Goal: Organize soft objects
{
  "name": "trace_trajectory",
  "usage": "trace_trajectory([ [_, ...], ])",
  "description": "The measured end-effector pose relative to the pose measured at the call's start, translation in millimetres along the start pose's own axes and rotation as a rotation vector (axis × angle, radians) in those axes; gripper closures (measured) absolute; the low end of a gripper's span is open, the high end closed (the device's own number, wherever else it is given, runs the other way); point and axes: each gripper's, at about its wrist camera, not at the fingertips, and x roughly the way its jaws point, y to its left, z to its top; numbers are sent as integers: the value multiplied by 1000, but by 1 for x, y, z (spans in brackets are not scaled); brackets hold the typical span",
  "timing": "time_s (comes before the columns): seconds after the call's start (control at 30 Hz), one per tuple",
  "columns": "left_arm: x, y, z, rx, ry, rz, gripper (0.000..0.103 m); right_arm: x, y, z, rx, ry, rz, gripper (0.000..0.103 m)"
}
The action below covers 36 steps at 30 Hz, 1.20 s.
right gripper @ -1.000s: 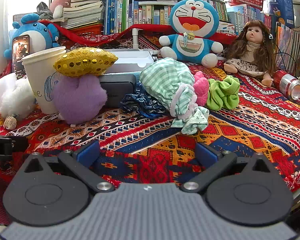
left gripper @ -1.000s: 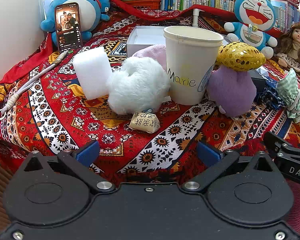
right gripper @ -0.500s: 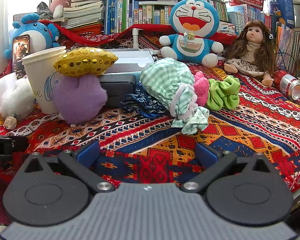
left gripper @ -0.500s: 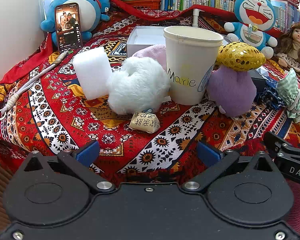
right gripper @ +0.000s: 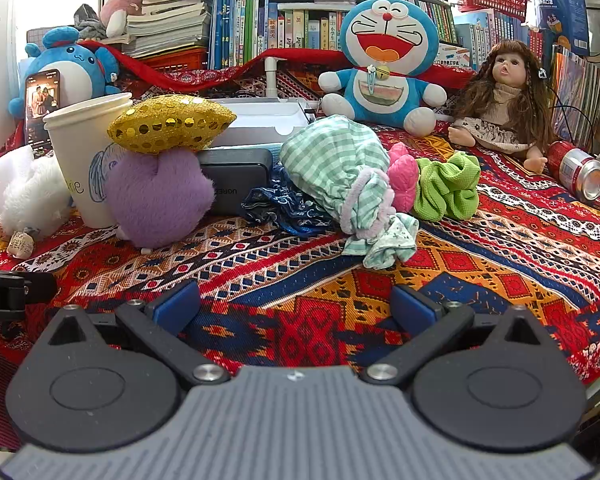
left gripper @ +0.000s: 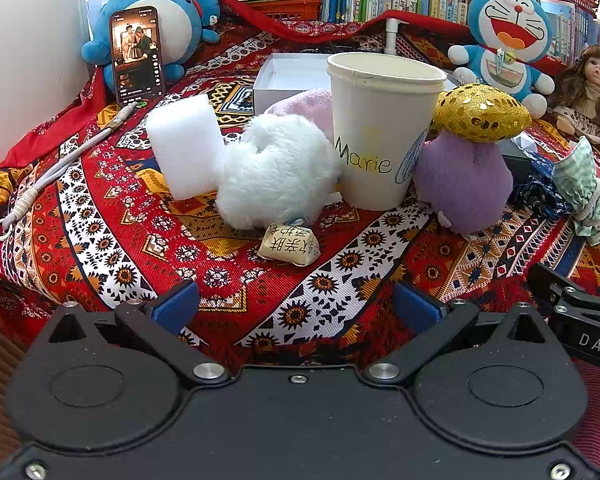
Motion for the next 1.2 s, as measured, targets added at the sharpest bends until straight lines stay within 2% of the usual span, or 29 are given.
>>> trace_trajectory([
  [0.37,-4,1,-7,19,-34,-20,0,1,0,-1,1,-20,-1,0],
  [0.5,-5,4,-11,28,-69,-31,0,-1,0,-3,1,-21,-1,0],
  [0.7,-5,5,-12,32,-85,-31,0,-4,0,-8,3,-55,3,0],
  [0.97,-7,6,-15,39,-103,-40,0,-7,1,-6,-45,-67,62,0],
  [1.2,-14,16,-10,8,-150,-67,0,-14,8,0,-84,-128,122,0],
])
